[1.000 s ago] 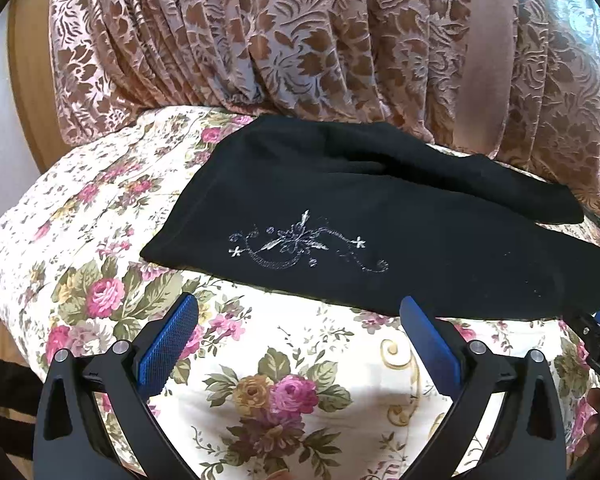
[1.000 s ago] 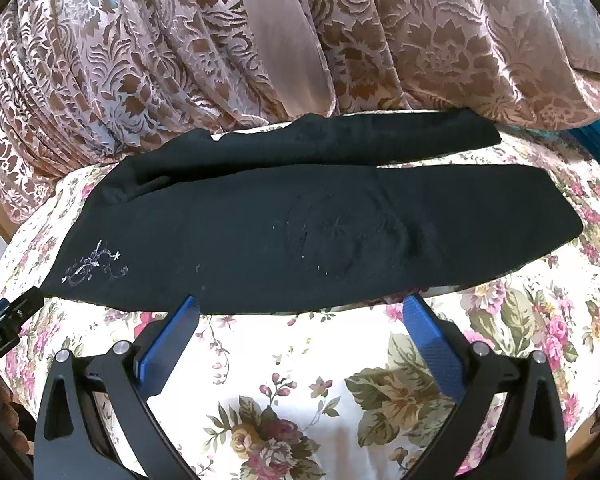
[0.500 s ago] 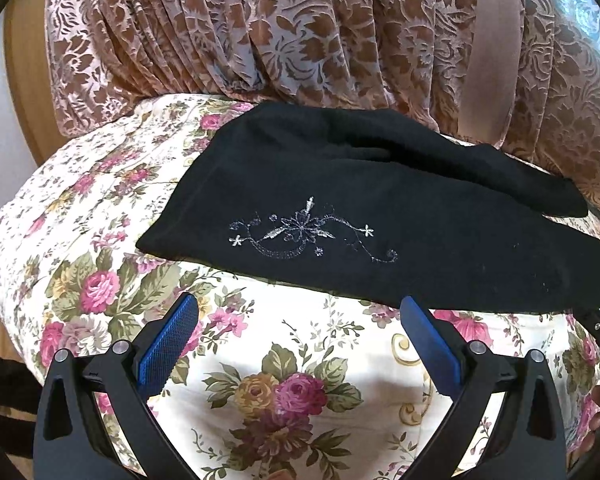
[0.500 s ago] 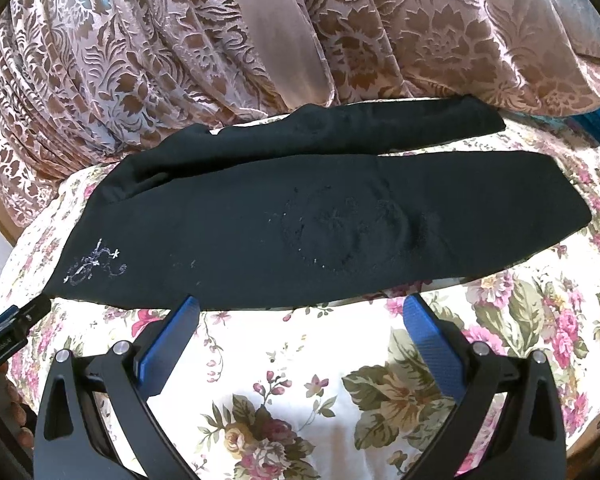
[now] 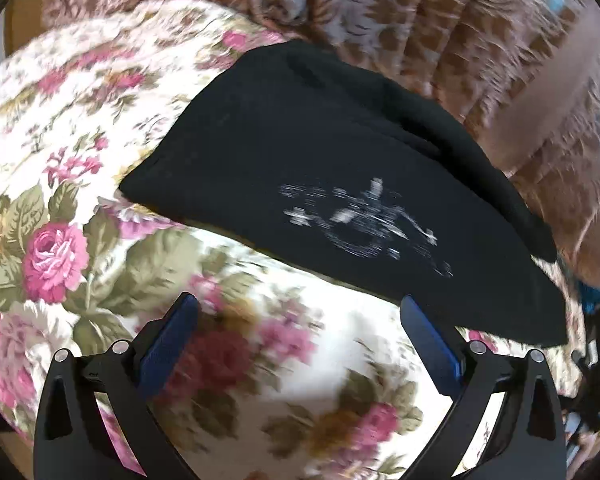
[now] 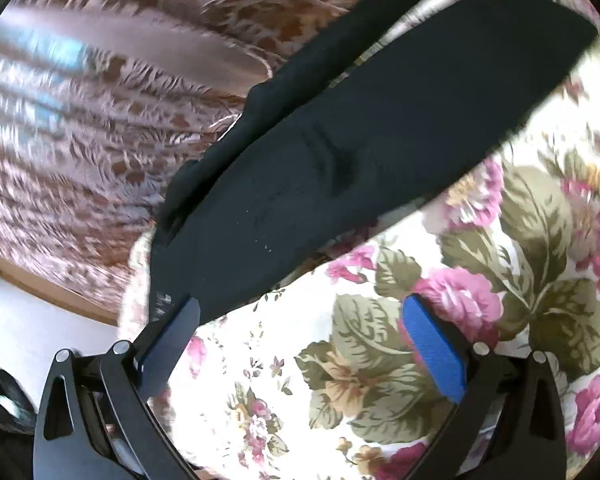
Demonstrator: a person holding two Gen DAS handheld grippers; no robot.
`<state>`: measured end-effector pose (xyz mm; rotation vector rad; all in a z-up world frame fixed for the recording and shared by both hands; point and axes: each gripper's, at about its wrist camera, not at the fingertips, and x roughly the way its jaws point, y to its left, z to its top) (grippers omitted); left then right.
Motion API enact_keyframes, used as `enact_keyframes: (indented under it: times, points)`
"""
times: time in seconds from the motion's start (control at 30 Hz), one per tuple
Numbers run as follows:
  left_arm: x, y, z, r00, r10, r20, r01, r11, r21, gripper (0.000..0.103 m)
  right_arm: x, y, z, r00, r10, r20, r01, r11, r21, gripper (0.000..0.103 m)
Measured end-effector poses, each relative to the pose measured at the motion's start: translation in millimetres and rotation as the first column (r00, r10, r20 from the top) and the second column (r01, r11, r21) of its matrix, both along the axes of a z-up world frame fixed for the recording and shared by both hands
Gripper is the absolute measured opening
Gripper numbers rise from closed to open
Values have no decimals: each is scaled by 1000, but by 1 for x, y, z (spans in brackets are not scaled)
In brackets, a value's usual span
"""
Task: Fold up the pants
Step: 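Grasp the pants' waistband corners with both grippers and lift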
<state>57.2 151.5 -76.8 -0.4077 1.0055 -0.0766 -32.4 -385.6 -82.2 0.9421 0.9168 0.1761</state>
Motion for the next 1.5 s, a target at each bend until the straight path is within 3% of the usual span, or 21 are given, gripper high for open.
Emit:
enact_keyframes:
  times: [0.17, 0.33, 0.43, 0.5, 0.57, 0.63, 0.7, 0.73, 0.8, 0.87, 0.9, 1.07, 1.3, 1.5]
  points:
    - [13, 26, -10, 997, 71, -42, -74, 993, -90, 100, 16, -6, -4, 1000, 0, 25, -2, 998, 60, 101]
    - [24, 35, -10, 992, 122, -13, -123, 983, -136, 100, 37, 0, -8, 999, 2, 35, -5, 998, 63, 100]
    - [30, 41, -13, 988, 156, -10, -155, 973, -170, 93, 49, 4, -12, 1000, 14, 27, -15, 998, 62, 83]
    - [33, 47, -14, 986, 166, -4, -164, 966, -200, 77, 54, 5, -16, 1000, 13, 12, -13, 998, 61, 68]
    - [37, 53, -16, 985, 175, -10, -172, 958, -230, 66, 59, 6, -20, 1000, 22, 5, -22, 998, 63, 60]
    - [40, 60, -19, 983, 182, -15, -179, 945, -275, 58, 63, 7, -21, 1000, 26, 6, -26, 998, 63, 60]
    - [43, 63, -21, 980, 198, -25, -197, 940, -278, 36, 67, 7, -22, 1000, 25, 7, -25, 998, 59, 57]
    - [44, 65, -22, 979, 204, -26, -202, 933, -299, 31, 69, 7, -22, 1000, 27, 4, -27, 998, 53, 54]
    - [45, 67, -22, 975, 219, -21, -215, 928, -303, 12, 73, 6, -24, 1000, 23, -11, -23, 999, 40, 35]
    - [44, 67, -19, 977, 215, -4, -207, 933, -295, 6, 75, 5, -27, 999, 17, -31, -16, 1000, 24, 19]
    - [43, 66, -18, 977, 212, 1, -203, 938, -282, 5, 75, 3, -28, 999, 18, -36, -17, 1000, 17, 13]
    - [34, 64, -1, 975, 215, 54, -193, 943, -270, 4, 73, 3, -23, 999, 31, -31, -31, 999, -18, 7]
    - [10, 63, 29, 970, 209, 124, -167, 945, -281, 4, 62, 5, -8, 999, 49, -10, -50, 997, -54, 6]
    - [-24, 68, 36, 966, 225, 128, -180, 938, -295, 4, 38, 6, 0, 997, 82, -14, -83, 995, -57, 6]
